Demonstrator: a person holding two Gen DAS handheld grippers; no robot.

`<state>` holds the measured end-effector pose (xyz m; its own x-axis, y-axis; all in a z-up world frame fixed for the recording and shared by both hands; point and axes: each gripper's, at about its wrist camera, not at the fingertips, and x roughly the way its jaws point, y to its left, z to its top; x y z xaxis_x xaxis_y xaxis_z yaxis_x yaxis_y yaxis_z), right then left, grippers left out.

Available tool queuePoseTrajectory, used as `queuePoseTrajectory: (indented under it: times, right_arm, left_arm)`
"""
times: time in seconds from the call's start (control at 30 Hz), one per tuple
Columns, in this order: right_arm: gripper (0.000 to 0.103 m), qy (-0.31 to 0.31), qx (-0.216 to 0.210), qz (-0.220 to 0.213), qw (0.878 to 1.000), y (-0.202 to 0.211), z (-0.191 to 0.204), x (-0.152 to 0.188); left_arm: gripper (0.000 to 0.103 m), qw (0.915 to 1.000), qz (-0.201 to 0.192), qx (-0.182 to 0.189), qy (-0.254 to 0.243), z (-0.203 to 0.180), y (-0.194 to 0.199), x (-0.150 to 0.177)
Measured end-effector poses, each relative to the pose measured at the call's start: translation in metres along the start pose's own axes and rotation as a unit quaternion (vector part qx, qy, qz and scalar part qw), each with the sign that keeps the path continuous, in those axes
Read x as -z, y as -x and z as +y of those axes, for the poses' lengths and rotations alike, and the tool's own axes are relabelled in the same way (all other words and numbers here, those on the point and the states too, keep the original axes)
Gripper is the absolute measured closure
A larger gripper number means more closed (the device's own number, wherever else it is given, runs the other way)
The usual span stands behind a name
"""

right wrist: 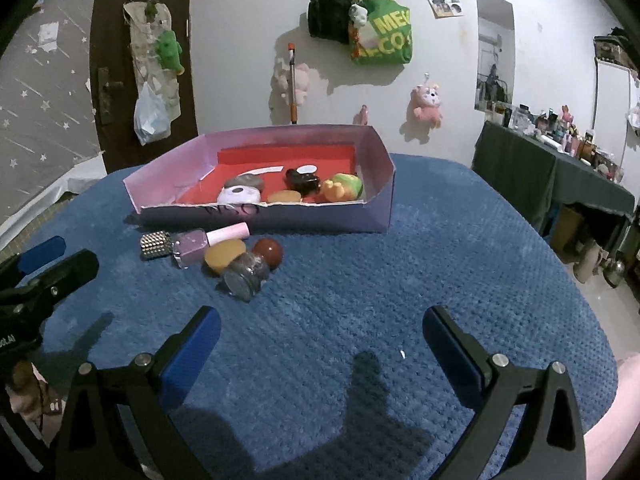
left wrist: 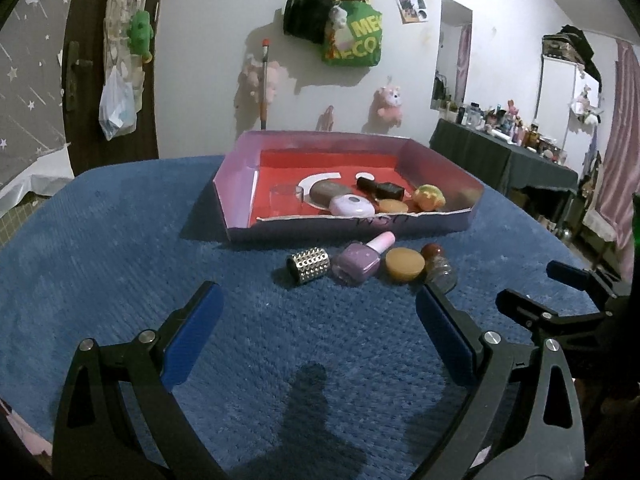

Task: Organize rigid objects
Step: 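Move the right tool to the red-capped glitter bottle while the left tool approaches the studded silver roller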

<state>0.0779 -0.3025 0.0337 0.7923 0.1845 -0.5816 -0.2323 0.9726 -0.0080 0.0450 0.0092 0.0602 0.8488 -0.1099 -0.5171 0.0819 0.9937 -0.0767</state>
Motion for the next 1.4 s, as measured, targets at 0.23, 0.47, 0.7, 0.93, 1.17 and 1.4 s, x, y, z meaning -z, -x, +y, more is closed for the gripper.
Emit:
queuePoseTrajectory:
  times: [0.23,0.47,0.7,0.93,1.17,1.4]
  right_arm:
    - [0.000,-0.002,-0.002,0.005,1.000,-0.007,0.001,-0.001]
    - [0.000,-0.003,-0.007,0.019,1.000,-0.019,0.003,-0.006]
    - [0.000,-0.013,-0.045,0.057,0.997,-0.042,0.011,-0.021]
    - [0.000,0.005,-0.036,0.105,0.994,-0.072,0.022,-0.031]
    - [0.000,0.027,-0.016,0.153,0.988,-0.090,0.031,-0.035]
    - [0.000,0.016,-0.014,0.161,0.987,-0.096,0.023,-0.040]
  left_arm:
    - [0.005,0.9998,0.021,0.000,0.001,0.001,-0.012,0.002]
    - [0.005,0.9994,0.035,-0.001,-0.004,0.008,-0.022,-0.008]
    - [0.005,0.9975,0.065,-0.013,-0.024,0.022,-0.046,-0.026]
    - [0.005,0.9933,0.101,0.011,-0.054,0.032,-0.072,-0.041]
    - [0.005,0.9889,0.109,0.033,-0.095,0.027,-0.088,-0.059]
    - [0.005,0.9852,0.127,0.038,-0.109,0.025,-0.101,-0.054]
